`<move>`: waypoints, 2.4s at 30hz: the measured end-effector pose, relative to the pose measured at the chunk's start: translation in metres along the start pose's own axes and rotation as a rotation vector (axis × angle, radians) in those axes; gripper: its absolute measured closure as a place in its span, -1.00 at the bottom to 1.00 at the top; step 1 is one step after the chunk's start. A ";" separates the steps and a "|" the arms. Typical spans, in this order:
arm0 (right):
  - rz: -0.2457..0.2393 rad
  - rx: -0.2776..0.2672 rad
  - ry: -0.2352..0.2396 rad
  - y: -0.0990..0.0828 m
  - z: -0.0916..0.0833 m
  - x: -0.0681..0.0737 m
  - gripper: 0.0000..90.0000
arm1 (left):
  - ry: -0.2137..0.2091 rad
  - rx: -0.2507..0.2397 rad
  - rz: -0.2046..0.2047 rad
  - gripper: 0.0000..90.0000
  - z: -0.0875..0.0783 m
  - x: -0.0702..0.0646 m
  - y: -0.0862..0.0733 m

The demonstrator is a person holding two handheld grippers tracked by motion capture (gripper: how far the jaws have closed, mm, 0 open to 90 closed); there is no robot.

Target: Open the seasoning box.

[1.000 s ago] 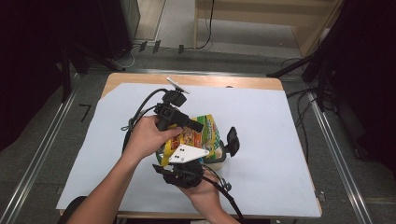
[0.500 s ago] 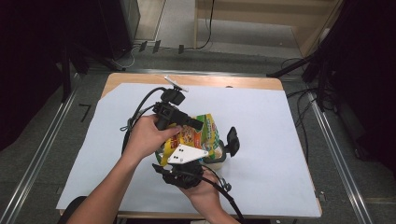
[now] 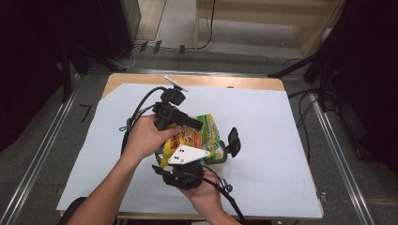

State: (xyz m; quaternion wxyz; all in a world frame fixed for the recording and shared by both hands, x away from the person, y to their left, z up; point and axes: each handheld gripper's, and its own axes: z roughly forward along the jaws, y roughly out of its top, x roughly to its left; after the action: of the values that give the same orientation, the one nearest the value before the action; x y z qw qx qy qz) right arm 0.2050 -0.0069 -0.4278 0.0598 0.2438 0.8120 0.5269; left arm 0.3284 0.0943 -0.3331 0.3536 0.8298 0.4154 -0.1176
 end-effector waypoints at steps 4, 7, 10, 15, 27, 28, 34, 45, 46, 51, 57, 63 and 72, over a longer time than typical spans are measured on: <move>-0.006 0.015 0.005 0.001 0.000 0.000 0.56 | -0.004 0.008 -0.016 0.81 0.000 0.005 0.000; -0.008 0.016 0.004 0.001 0.001 0.000 0.56 | -0.005 0.008 -0.017 0.81 0.000 0.005 0.000; -0.009 0.015 0.000 0.000 0.002 0.000 0.56 | 0.004 0.018 -0.012 0.81 0.002 0.004 0.000; -0.018 0.007 -0.002 -0.005 0.004 0.000 0.55 | 0.006 0.030 -0.007 0.80 0.002 0.004 -0.002; -0.059 -0.011 0.028 -0.015 0.010 -0.001 0.45 | -0.030 0.077 0.006 0.77 0.003 0.005 -0.006; -0.058 -0.010 0.029 -0.016 0.011 -0.001 0.44 | -0.028 0.080 0.008 0.77 0.004 0.004 -0.006; -0.071 0.006 0.035 -0.021 0.015 0.000 0.43 | -0.024 0.098 0.016 0.78 0.008 0.005 -0.007; -0.086 0.028 0.038 -0.027 0.018 -0.002 0.41 | -0.041 0.131 0.018 0.78 0.016 0.008 -0.008; -0.087 0.030 0.040 -0.027 0.019 -0.002 0.40 | -0.043 0.129 0.017 0.79 0.017 0.009 -0.008; -0.106 0.041 0.039 -0.029 0.021 -0.002 0.38 | -0.051 0.132 0.022 0.80 0.018 0.010 -0.008; -0.127 0.056 0.029 -0.032 0.023 -0.003 0.35 | -0.064 0.128 0.056 0.80 0.019 0.010 -0.009; -0.132 0.090 0.026 -0.035 0.027 -0.004 0.26 | -0.068 0.134 0.059 0.81 0.019 0.012 -0.010; -0.115 0.107 0.028 -0.038 0.030 -0.005 0.19 | -0.067 0.121 0.049 0.82 0.015 0.015 -0.010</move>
State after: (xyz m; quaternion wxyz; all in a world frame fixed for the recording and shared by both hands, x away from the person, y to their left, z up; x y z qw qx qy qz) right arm 0.2073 0.0034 -0.4756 0.0654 0.1923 0.8524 0.4818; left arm 0.3313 0.0973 -0.3558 0.3193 0.8553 0.3749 -0.1613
